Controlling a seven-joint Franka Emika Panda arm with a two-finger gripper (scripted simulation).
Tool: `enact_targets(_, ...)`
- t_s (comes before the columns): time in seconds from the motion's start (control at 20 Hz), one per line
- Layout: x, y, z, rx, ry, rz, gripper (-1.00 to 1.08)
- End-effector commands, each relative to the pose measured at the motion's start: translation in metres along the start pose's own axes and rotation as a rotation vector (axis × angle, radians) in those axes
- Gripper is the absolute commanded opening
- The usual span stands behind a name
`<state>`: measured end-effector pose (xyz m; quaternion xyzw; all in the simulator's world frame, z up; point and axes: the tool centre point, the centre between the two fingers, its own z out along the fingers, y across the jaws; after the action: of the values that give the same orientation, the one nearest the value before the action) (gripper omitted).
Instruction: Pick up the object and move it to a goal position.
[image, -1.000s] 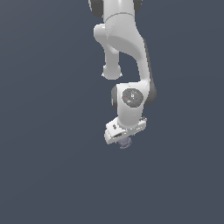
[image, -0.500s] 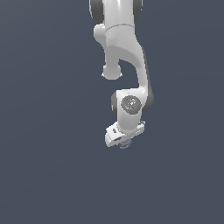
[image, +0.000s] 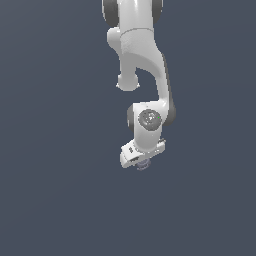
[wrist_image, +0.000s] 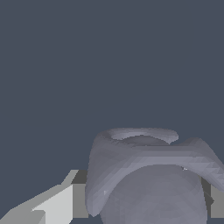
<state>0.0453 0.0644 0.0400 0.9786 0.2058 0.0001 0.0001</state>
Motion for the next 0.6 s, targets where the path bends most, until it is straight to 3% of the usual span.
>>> enact_targets(0.0, 0.000, 0.000, 0.000, 0.000, 0.000, 0.000, -1.00)
enact_targets(0.55, -0.011, 0.032, -0.048, 0.000, 0.000, 0.000, -1.00)
